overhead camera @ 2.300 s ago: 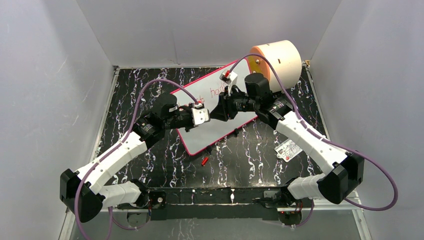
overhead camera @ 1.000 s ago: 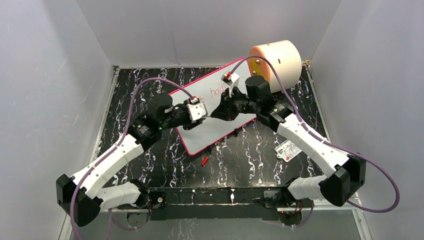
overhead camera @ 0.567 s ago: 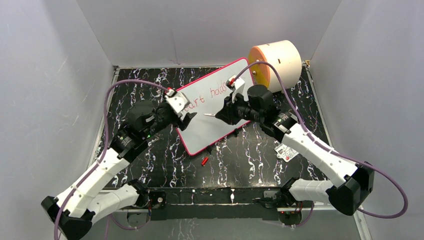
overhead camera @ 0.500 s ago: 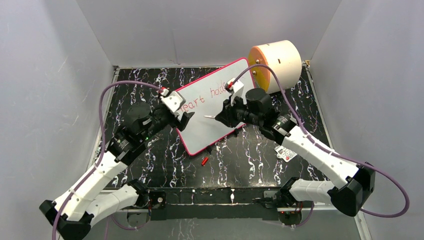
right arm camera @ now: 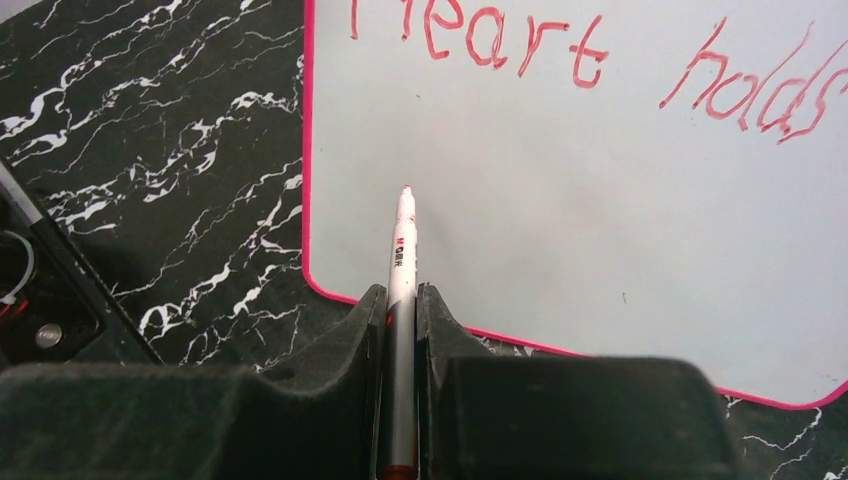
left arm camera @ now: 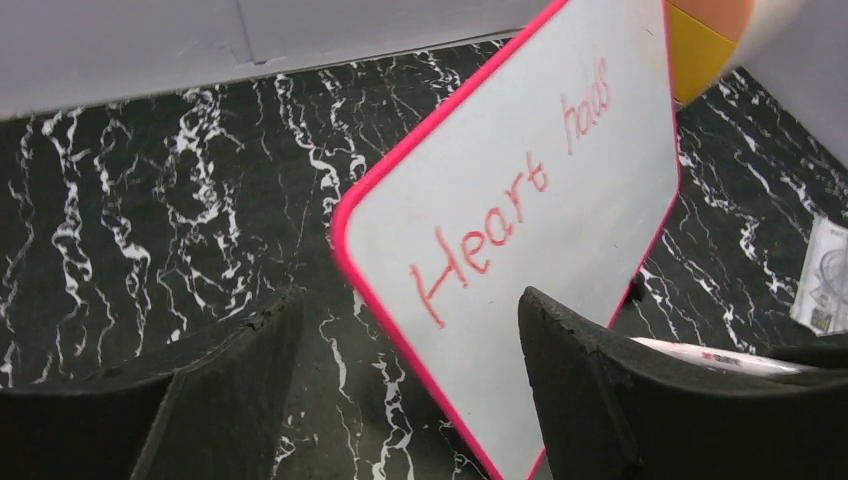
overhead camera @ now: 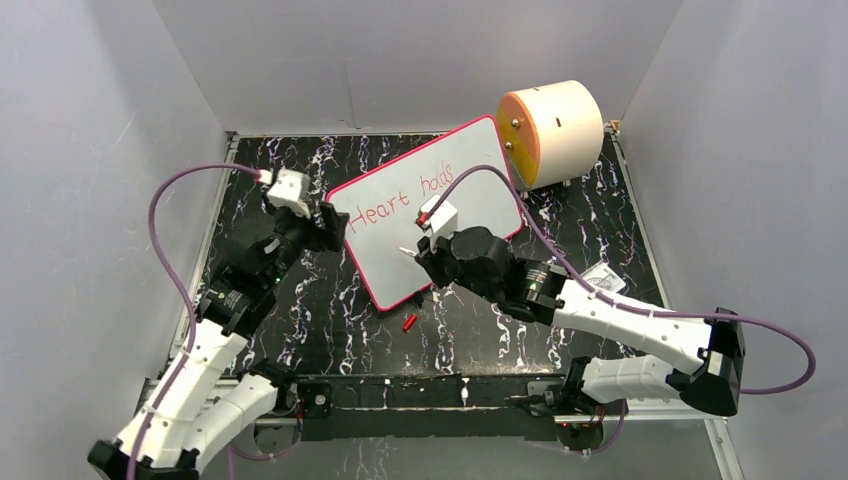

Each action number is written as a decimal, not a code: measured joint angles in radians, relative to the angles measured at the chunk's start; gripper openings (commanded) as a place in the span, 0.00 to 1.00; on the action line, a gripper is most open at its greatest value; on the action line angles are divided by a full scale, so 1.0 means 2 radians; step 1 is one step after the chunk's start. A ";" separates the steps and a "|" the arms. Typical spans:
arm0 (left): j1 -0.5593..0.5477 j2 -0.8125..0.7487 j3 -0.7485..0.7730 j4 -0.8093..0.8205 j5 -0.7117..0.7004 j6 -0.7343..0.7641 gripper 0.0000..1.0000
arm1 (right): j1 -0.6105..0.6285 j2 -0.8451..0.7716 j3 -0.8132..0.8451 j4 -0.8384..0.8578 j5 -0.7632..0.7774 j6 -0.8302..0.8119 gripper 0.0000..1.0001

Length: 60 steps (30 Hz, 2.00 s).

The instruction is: Write a sentence on the whiteboard

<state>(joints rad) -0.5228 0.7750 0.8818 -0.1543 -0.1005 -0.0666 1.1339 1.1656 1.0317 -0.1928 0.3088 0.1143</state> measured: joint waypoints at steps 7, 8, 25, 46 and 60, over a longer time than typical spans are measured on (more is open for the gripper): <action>0.177 -0.011 -0.054 0.020 0.128 -0.080 0.75 | 0.050 0.002 -0.007 0.024 0.079 -0.019 0.00; 0.181 -0.008 -0.056 0.021 0.143 -0.087 0.75 | 0.053 0.002 -0.007 0.027 0.085 -0.020 0.00; 0.253 0.098 -0.056 0.125 0.335 -0.174 0.64 | 0.078 0.024 -0.009 0.084 0.117 -0.048 0.00; 0.303 0.248 -0.049 0.316 0.550 -0.270 0.29 | 0.096 0.047 -0.017 0.117 0.124 -0.068 0.00; 0.300 0.259 -0.054 0.348 0.589 -0.270 0.06 | 0.111 0.069 -0.017 0.125 0.159 -0.082 0.00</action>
<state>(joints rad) 0.0765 1.2922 0.7746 0.5426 1.0782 -0.6056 1.3560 1.3045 0.9985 0.0570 0.6277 -0.0498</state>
